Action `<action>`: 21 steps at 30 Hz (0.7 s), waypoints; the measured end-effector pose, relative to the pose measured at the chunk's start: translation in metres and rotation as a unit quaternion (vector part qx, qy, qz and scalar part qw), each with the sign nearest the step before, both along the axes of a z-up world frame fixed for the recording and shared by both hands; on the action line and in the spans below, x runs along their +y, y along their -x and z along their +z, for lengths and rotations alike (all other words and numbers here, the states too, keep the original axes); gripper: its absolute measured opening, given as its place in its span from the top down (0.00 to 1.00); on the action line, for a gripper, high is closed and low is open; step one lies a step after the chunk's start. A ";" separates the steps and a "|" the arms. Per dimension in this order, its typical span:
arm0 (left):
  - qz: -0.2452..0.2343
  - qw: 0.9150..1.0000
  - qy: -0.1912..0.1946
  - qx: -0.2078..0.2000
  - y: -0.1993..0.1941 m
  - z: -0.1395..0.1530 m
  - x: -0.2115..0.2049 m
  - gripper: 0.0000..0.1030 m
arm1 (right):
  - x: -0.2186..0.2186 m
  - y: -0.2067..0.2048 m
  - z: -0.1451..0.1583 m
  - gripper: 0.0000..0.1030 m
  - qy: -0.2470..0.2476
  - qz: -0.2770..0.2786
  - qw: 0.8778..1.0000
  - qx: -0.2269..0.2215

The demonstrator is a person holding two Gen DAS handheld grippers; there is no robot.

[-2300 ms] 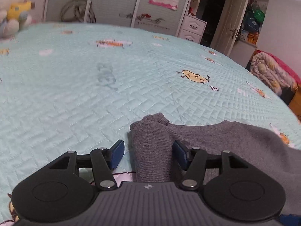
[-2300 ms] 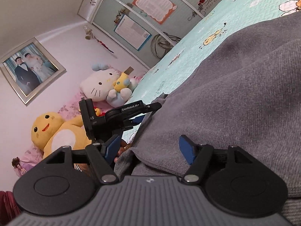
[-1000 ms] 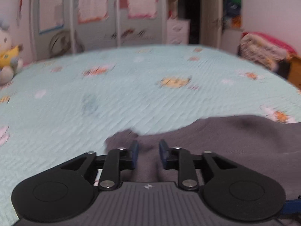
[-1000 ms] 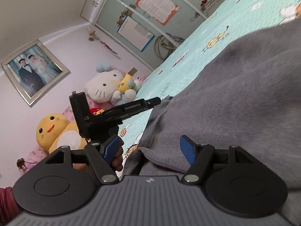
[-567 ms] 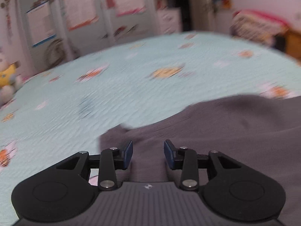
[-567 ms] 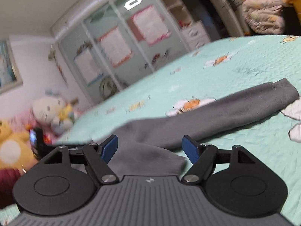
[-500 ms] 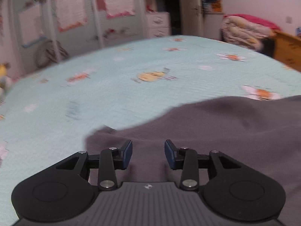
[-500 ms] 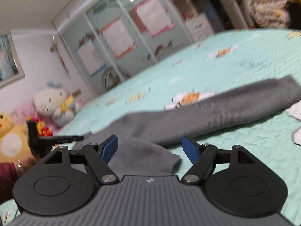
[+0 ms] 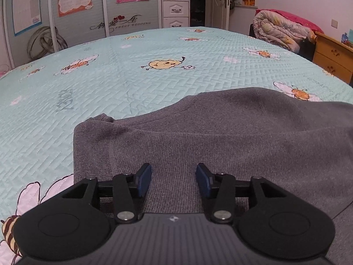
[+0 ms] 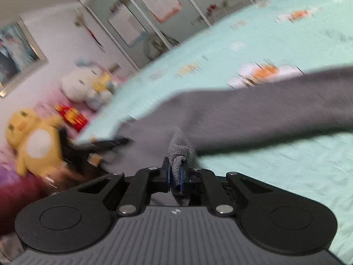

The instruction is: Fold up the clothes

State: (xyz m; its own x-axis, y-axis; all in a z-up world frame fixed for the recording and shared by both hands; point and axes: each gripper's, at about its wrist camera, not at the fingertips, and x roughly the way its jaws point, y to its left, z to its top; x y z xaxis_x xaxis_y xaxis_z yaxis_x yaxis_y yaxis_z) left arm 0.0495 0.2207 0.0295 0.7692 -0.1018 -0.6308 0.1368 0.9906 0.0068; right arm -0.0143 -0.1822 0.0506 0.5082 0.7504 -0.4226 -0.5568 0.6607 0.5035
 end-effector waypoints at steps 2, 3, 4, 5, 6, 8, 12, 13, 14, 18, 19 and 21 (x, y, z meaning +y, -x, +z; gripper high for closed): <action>0.012 0.999 0.029 0.009 0.000 0.006 0.006 0.52 | 0.021 0.015 0.027 0.94 -0.005 0.024 0.999 -0.023; 0.022 0.998 0.049 0.012 0.004 0.011 0.011 0.52 | 0.031 0.022 0.041 0.94 -0.008 0.037 0.999 -0.034; 0.032 0.997 0.069 0.008 0.012 0.016 0.016 0.52 | 0.042 0.030 0.054 0.94 -0.010 0.049 0.998 -0.046; 0.042 0.995 0.089 0.003 0.021 0.021 0.022 0.52 | 0.052 0.037 0.068 0.94 -0.013 0.061 0.996 -0.057; 0.049 0.993 0.109 -0.006 0.032 0.027 0.028 0.53 | 0.063 0.045 0.081 0.94 -0.016 0.073 0.995 -0.069; 0.065 0.984 0.163 -0.020 0.061 0.037 0.044 0.53 | 0.091 0.061 0.099 0.94 -0.003 0.106 0.990 -0.089; 0.101 0.962 0.251 -0.025 0.126 0.041 0.079 0.53 | 0.158 0.098 0.119 0.94 0.047 0.184 0.974 -0.124; 0.107 0.959 0.262 -0.024 0.143 0.040 0.085 0.52 | 0.174 0.106 0.123 0.94 0.060 0.203 0.968 -0.132; 0.114 0.956 0.270 -0.021 0.159 0.038 0.090 0.52 | 0.189 0.114 0.118 0.94 0.079 0.219 0.963 -0.135; 0.138 0.942 0.306 0.006 0.214 0.021 0.103 0.49 | 0.242 0.146 0.077 0.94 0.198 0.266 0.930 -0.158; 0.146 0.939 0.312 0.016 0.225 0.015 0.105 0.48 | 0.255 0.154 0.066 0.94 0.229 0.277 0.918 -0.165; 0.149 0.935 0.321 0.027 0.241 0.007 0.106 0.48 | 0.274 0.174 0.039 0.94 0.301 0.298 0.886 -0.190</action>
